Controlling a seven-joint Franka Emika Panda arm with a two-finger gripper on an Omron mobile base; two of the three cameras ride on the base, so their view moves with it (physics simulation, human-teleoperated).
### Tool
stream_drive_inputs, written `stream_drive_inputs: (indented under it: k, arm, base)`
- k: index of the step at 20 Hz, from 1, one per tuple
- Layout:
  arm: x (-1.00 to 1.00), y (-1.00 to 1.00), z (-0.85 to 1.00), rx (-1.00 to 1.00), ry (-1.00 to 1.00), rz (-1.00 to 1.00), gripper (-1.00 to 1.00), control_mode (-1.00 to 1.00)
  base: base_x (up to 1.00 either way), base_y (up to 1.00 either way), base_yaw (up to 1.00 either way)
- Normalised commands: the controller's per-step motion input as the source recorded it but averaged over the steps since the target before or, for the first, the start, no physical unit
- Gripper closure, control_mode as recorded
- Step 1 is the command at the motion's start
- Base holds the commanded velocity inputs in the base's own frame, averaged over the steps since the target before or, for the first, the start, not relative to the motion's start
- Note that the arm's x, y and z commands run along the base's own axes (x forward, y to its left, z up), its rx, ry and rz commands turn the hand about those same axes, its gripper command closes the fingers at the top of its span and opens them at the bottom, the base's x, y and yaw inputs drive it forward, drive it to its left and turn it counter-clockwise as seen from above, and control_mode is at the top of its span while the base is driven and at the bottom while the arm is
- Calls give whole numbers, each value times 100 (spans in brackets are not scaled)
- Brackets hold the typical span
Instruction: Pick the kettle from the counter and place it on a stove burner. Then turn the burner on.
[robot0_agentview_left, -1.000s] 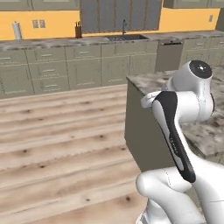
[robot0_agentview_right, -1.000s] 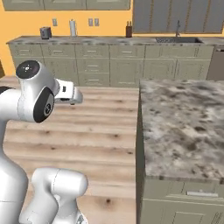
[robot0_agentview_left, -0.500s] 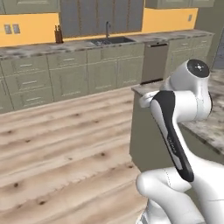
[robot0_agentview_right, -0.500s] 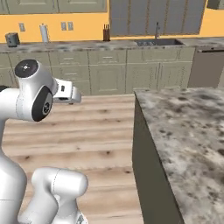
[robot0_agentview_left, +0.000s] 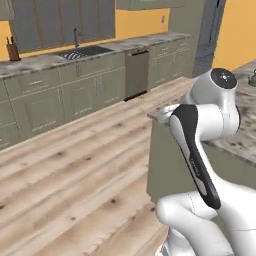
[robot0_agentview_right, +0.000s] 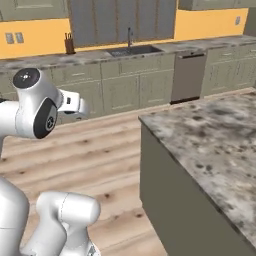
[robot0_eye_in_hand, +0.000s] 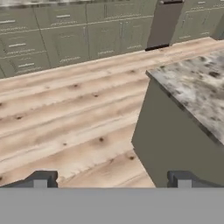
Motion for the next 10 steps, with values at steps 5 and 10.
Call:
stream_drive_inputs:
  k: [5,10]
  arm:
    - [0,0,0,0,0,0,-100,100]
    - [0,0,0,0,0,0,-100,100]
  base:
    - [100,100,-60]
    - [100,100,-52]
